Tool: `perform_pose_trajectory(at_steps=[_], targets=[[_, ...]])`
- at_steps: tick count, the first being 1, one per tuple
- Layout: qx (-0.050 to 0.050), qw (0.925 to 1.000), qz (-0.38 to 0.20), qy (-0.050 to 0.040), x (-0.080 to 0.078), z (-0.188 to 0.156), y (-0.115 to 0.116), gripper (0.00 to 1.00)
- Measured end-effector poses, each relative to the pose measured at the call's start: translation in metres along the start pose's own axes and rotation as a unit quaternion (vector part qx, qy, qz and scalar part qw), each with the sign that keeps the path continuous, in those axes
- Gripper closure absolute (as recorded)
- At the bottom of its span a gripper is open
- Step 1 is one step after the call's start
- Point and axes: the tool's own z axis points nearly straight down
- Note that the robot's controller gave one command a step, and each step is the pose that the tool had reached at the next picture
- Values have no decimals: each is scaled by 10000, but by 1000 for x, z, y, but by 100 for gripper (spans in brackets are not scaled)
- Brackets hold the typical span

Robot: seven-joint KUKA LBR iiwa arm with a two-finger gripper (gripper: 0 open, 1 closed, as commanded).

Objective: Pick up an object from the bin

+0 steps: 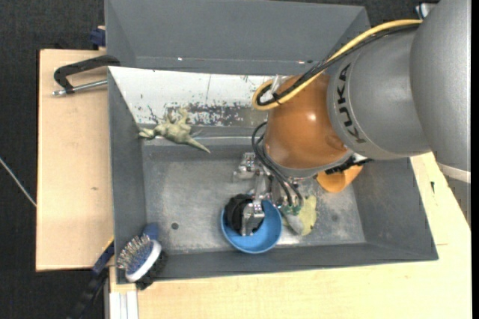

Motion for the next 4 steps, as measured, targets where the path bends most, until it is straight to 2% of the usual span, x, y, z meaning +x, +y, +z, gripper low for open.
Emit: perform_pose_trajectory(at_steps=[1, 2, 3, 4], targets=[[-37, 9841, -1774, -21, 3, 5, -2, 0], [-24, 9842, -1773, -4, 1, 2, 1, 0], [-34, 9231, -3844, -25, 10, 4, -2, 0], [-28, 9231, -3845, -3, 8, 1, 2, 0]])
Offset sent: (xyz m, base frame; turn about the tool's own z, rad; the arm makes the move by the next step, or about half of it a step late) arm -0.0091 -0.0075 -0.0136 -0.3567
